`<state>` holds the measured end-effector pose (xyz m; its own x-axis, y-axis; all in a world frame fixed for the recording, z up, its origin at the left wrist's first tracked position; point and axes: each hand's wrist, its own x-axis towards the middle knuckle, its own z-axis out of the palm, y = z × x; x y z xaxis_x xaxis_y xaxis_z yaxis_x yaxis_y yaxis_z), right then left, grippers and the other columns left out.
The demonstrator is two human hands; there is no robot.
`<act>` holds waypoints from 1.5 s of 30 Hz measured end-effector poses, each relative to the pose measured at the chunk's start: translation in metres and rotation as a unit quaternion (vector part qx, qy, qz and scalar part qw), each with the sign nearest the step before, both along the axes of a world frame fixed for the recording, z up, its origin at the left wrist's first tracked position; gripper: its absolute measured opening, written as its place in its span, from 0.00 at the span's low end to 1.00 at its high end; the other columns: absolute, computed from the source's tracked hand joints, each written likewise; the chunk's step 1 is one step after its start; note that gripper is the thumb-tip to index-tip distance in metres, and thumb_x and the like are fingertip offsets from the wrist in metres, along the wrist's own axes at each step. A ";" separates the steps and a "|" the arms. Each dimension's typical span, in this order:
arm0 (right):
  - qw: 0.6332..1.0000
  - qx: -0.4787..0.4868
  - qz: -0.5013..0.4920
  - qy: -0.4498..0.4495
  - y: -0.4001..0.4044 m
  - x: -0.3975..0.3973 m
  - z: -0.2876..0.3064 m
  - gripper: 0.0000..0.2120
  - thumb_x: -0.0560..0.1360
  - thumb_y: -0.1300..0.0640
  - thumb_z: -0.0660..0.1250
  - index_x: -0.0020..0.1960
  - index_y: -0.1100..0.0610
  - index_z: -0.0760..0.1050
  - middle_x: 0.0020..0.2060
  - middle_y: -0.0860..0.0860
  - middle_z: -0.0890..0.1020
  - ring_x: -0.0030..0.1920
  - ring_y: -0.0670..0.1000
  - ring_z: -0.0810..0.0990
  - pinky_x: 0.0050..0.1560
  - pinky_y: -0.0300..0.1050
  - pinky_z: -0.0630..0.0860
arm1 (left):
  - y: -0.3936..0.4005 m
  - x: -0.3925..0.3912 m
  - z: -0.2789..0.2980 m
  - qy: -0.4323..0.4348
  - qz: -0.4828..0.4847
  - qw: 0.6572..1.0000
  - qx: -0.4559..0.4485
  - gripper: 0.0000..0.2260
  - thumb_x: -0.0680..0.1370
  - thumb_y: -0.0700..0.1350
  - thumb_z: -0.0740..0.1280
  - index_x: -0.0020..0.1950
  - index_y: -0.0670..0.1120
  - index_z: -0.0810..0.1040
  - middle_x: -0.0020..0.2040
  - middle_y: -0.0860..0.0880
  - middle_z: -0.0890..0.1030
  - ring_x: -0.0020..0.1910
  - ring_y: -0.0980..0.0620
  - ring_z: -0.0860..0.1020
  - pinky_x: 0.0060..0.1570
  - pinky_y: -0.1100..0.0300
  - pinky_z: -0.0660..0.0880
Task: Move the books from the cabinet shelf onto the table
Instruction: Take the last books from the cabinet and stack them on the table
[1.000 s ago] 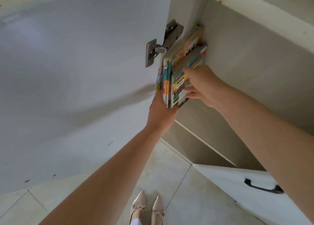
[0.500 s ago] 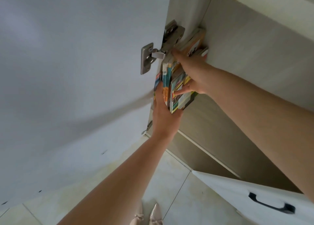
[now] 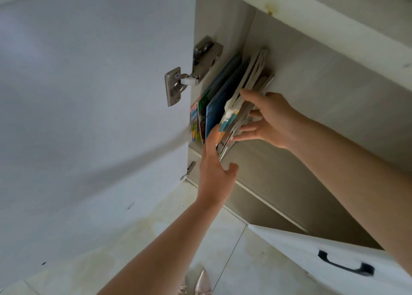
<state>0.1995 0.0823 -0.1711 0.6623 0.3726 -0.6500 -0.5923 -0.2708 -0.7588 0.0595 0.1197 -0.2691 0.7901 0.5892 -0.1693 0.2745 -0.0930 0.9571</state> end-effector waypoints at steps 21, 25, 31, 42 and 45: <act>0.992 -0.115 0.013 -0.046 0.009 -0.003 0.006 0.22 0.73 0.67 0.67 0.58 0.54 0.59 0.49 0.66 0.76 0.41 0.68 0.83 0.38 0.72 0.79 | 0.022 0.025 -0.026 0.006 0.117 0.987 -0.110 0.37 0.71 0.43 0.71 0.75 0.54 0.55 0.72 0.52 0.68 0.66 0.63 0.64 0.64 0.56 0.69; 0.993 -0.111 0.012 -0.048 0.009 -0.003 0.006 0.24 0.72 0.67 0.67 0.61 0.56 0.59 0.49 0.67 0.76 0.42 0.69 0.83 0.38 0.73 0.78 | 0.016 0.033 -0.033 -0.036 0.130 0.983 -0.123 0.44 0.67 0.43 0.75 0.75 0.58 0.53 0.70 0.53 0.67 0.70 0.54 0.68 0.65 0.47 0.74; 0.993 -0.108 0.015 -0.042 0.008 -0.001 0.006 0.23 0.73 0.68 0.68 0.58 0.54 0.58 0.49 0.65 0.74 0.44 0.69 0.82 0.39 0.74 0.77 | 0.019 0.043 -0.038 0.017 0.145 0.983 -0.115 0.42 0.65 0.41 0.75 0.73 0.53 0.56 0.65 0.50 0.63 0.68 0.48 0.65 0.68 0.44 0.68; 0.991 -0.120 0.038 -0.049 0.010 -0.004 0.009 0.22 0.73 0.68 0.67 0.59 0.55 0.59 0.50 0.67 0.75 0.44 0.69 0.82 0.41 0.72 0.79 | 0.022 0.035 -0.052 0.065 -0.011 0.997 0.027 0.33 0.63 0.39 0.70 0.63 0.55 0.59 0.60 0.52 0.71 0.57 0.47 0.74 0.44 0.52 0.77; 0.990 -0.127 0.034 -0.057 0.008 -0.005 0.007 0.22 0.74 0.67 0.66 0.60 0.55 0.59 0.48 0.67 0.77 0.42 0.67 0.83 0.42 0.71 0.79 | 0.018 0.038 -0.050 0.056 -0.056 0.994 0.078 0.39 0.63 0.43 0.74 0.68 0.56 0.57 0.63 0.52 0.69 0.57 0.51 0.74 0.41 0.62 0.74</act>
